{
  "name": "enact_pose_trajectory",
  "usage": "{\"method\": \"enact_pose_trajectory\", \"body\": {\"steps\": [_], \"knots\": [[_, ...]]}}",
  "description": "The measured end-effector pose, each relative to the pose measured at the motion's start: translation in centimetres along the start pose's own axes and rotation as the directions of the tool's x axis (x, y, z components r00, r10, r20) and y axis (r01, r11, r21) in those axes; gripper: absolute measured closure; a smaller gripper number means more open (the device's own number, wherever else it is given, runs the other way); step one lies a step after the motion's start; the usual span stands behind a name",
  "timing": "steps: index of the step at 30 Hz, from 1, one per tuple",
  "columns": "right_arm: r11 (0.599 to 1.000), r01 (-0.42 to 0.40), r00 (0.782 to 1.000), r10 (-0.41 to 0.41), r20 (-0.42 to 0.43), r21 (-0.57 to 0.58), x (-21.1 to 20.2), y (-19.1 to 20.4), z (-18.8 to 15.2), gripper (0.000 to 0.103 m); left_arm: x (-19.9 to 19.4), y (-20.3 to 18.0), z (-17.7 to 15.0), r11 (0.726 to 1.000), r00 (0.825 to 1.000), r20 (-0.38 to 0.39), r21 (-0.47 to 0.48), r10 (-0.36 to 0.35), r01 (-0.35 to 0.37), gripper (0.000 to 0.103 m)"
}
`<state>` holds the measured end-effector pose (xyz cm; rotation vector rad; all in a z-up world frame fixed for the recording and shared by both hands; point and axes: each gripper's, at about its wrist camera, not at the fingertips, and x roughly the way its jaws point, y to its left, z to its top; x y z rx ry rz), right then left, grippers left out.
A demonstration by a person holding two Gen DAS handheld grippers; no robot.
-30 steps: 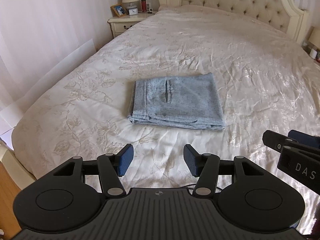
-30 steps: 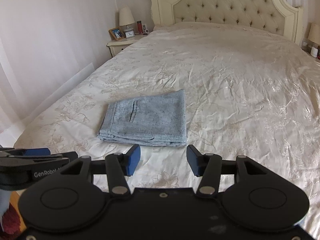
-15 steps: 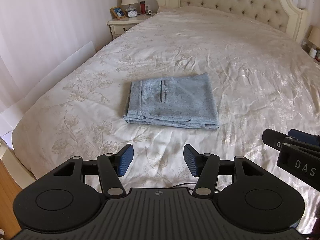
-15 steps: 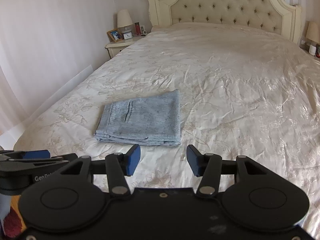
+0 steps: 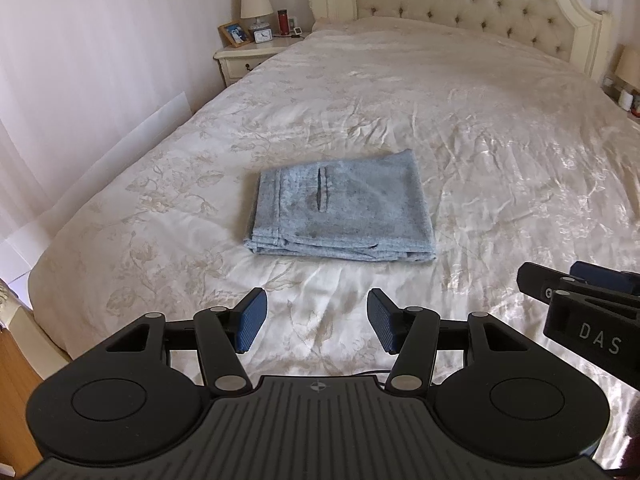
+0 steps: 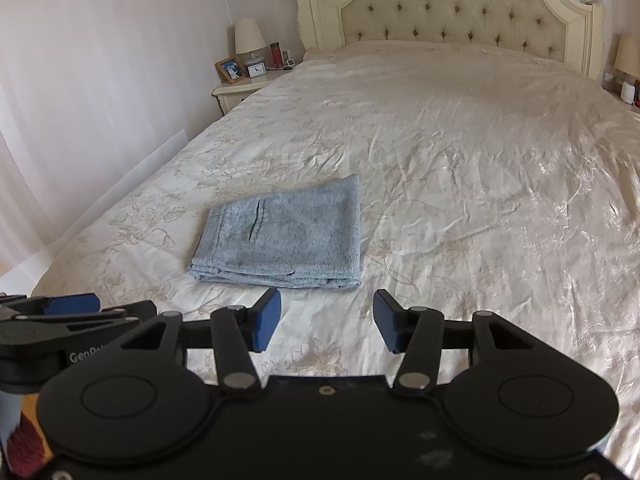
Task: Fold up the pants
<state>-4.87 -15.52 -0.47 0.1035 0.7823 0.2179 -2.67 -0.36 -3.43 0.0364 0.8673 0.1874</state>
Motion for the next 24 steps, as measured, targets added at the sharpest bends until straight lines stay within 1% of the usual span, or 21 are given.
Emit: {"method": "enact_pose_trajectory", "body": {"steps": [11, 24], "knots": [[1.0, -0.01, 1.0, 0.01, -0.018, 0.003, 1.0, 0.0, 0.1, 0.049, 0.3, -0.3, 0.0, 1.0, 1.0, 0.011, 0.008, 0.008, -0.008, 0.048], [1.0, -0.005, 0.999, 0.005, -0.033, 0.008, 1.8, -0.1, 0.2, 0.049, 1.0, -0.6, 0.4, 1.0, 1.0, -0.002, 0.023, 0.004, -0.004, 0.048]]}}
